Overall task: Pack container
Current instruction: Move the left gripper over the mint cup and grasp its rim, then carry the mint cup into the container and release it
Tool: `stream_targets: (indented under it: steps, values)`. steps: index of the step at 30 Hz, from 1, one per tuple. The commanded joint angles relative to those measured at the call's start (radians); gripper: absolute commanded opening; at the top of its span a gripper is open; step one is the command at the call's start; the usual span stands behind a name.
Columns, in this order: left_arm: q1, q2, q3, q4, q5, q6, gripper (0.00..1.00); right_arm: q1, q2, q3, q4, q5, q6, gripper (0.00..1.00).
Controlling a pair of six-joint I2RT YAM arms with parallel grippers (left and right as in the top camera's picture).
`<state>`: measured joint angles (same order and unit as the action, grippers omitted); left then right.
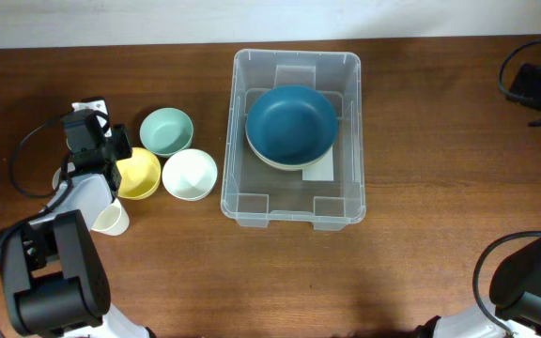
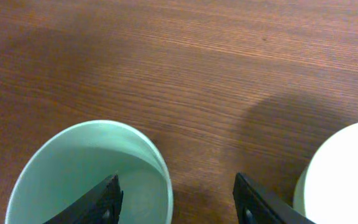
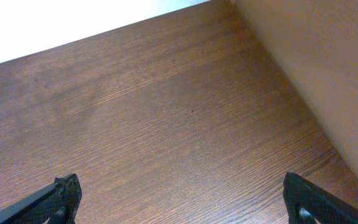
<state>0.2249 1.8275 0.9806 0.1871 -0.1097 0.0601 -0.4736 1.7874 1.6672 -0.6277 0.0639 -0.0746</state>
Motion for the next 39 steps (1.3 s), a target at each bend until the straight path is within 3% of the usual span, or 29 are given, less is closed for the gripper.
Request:
stream_targets:
  steps: [1, 5, 12, 15, 20, 24, 28, 34, 39]
  values:
    - [0.005, 0.015, 0.018, 0.000, -0.027, -0.002, 0.56, -0.005, 0.003, 0.005, 0.002, 0.012, 0.011, 0.99]
    - [0.005, 0.019, 0.018, 0.000, -0.026, -0.002, 0.44, -0.005, 0.003, 0.005, 0.002, 0.012, 0.011, 0.99]
    - [0.005, 0.026, 0.018, -0.003, -0.026, -0.002, 0.36, -0.005, 0.003, 0.005, 0.002, 0.012, 0.011, 0.99]
    - [0.005, 0.026, 0.018, 0.005, -0.026, -0.002, 0.17, -0.005, 0.003, 0.005, 0.002, 0.012, 0.011, 0.99]
    - [0.005, 0.026, 0.019, 0.019, -0.029, -0.002, 0.01, -0.005, 0.003, 0.005, 0.002, 0.012, 0.011, 0.99]
    - [0.005, 0.021, 0.044, 0.059, -0.072, -0.002, 0.01, -0.005, 0.003, 0.005, 0.002, 0.012, 0.011, 0.99]
    - [0.002, -0.016, 0.129, -0.017, -0.078, -0.002, 0.01, -0.005, 0.003, 0.005, 0.002, 0.012, 0.011, 0.99]
    - [-0.047, -0.085, 0.330, -0.301, -0.010, -0.002, 0.01, -0.005, 0.003, 0.005, 0.002, 0.012, 0.011, 0.99]
    - [-0.136, -0.132, 0.517, -0.563, 0.178, -0.002, 0.01, -0.005, 0.003, 0.005, 0.002, 0.012, 0.011, 0.99]
